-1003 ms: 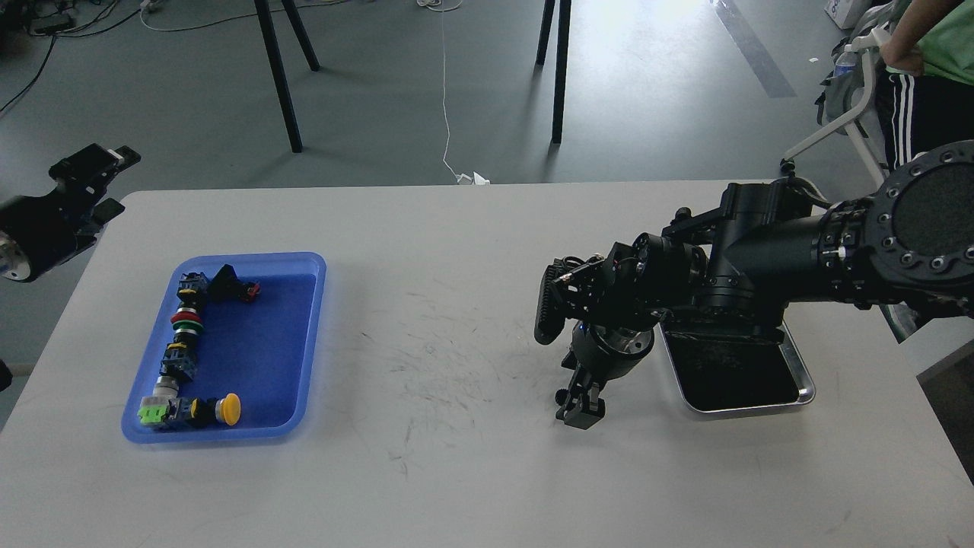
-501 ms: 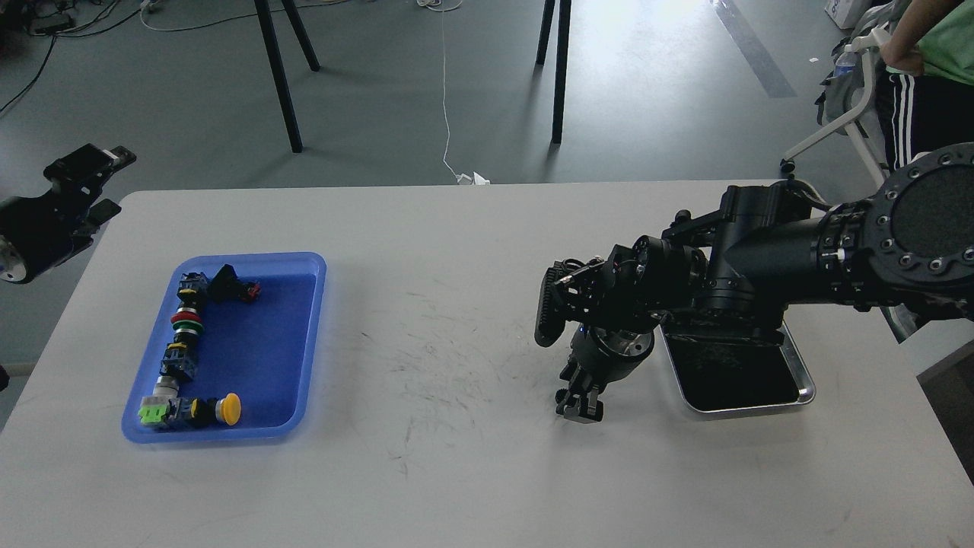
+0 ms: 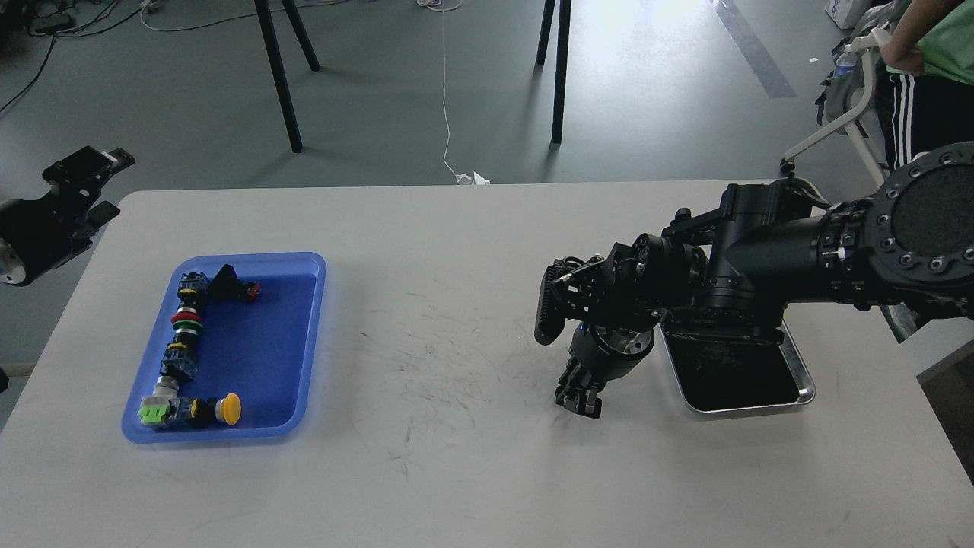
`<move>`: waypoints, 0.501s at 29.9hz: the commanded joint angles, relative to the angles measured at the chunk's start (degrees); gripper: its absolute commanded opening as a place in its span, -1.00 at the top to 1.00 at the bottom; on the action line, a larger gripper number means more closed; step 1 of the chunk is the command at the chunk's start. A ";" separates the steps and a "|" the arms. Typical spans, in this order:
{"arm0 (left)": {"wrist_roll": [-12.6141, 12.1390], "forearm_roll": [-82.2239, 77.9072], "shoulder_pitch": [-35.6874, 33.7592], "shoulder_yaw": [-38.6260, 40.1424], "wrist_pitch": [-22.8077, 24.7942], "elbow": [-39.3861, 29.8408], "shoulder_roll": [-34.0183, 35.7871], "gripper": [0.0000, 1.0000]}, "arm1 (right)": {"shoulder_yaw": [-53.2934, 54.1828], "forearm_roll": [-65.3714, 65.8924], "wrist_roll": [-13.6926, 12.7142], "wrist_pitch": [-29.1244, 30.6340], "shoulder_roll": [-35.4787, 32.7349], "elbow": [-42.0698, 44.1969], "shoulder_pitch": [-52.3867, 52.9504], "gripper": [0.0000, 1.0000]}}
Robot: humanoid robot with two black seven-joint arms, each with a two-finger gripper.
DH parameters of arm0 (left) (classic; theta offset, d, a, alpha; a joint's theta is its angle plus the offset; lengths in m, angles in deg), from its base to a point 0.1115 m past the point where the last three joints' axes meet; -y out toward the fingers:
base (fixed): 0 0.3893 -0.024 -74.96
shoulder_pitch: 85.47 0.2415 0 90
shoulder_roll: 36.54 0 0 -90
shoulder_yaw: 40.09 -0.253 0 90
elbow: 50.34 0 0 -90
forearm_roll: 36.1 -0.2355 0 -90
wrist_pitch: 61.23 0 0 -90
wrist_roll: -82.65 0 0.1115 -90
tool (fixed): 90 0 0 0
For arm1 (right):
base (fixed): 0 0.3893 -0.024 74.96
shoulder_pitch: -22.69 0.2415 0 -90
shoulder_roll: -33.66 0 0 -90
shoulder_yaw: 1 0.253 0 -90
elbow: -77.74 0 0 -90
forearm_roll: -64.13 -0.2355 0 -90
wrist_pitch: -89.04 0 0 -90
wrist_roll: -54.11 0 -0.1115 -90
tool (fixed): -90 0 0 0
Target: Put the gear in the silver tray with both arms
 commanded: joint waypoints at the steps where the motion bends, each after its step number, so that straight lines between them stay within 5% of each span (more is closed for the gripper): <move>1: 0.00 0.00 0.01 0.00 -0.04 -0.06 0.00 -0.97 | 0.00 0.00 0.00 -0.01 0.00 -0.09 0.21 0.73; 11: 0.00 0.00 0.10 0.00 -0.12 -0.06 -0.09 -0.97 | 1.84 -0.18 0.00 -0.10 0.00 -0.35 1.70 0.86; 15: 0.00 0.00 0.10 0.00 -0.21 -0.06 -0.26 -0.97 | 2.02 -0.36 0.00 -0.01 -6.41 -0.62 5.04 0.86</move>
